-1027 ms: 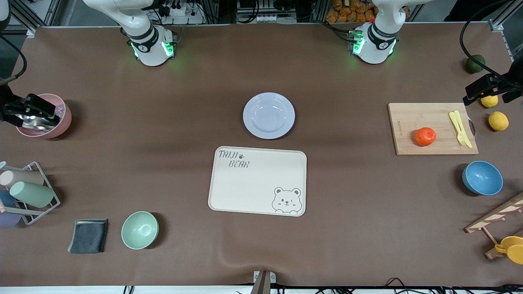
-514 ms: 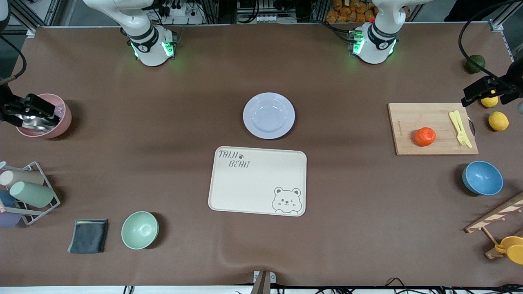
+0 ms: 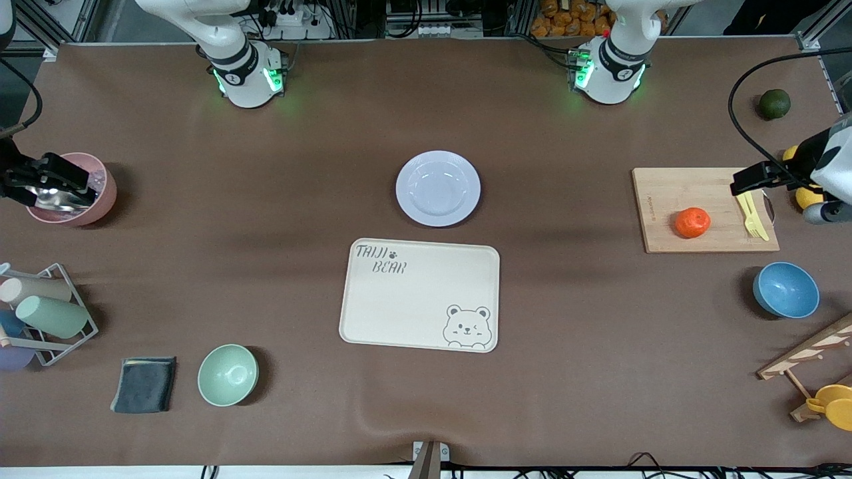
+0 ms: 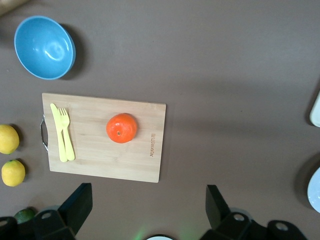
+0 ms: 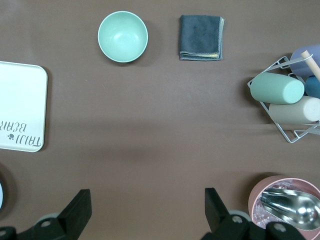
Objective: Place orange and plate with both arms
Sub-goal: 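Lower the left gripper over the orange and close on it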
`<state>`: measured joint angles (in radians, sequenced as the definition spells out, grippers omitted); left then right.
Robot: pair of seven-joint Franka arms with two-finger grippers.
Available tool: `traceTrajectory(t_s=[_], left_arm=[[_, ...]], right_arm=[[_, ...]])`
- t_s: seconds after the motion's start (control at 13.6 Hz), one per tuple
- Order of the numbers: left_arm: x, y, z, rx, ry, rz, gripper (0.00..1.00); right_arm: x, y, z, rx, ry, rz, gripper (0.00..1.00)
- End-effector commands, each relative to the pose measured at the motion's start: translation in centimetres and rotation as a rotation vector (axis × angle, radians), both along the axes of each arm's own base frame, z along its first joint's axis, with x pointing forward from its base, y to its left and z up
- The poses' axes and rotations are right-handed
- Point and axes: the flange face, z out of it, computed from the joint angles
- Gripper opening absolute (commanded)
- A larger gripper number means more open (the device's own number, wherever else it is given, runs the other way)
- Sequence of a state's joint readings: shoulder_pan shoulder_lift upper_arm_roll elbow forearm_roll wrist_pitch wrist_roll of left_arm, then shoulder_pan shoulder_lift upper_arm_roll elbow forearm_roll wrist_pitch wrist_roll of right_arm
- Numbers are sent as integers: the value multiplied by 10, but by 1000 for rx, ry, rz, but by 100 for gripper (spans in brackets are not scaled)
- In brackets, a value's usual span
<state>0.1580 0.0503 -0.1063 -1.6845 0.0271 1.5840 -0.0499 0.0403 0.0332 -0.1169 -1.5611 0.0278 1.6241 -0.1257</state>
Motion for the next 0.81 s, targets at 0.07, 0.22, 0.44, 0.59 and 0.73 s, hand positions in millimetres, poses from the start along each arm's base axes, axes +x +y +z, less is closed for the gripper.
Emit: traceTrajectory(t_s=[0.07,0.22,0.44,0.59,0.73], left_arm=[[-15,15,-46,18,15,12,100],[-21,24,-64,18,28,28,100],[-27,42,-99,77,36,22,100],[-39,64,-145,68,42,55,100],[-54,81,-186,59,34,71,100]], right_arm=[[-2,-5,3,8,0,-4,100],[-2,-8,4,4,-6,-11,100],[0,-5,-1,11,7,-8,100],[5,-1,-8,6,15,1,100],[7,2,-14,6,32,6,100]])
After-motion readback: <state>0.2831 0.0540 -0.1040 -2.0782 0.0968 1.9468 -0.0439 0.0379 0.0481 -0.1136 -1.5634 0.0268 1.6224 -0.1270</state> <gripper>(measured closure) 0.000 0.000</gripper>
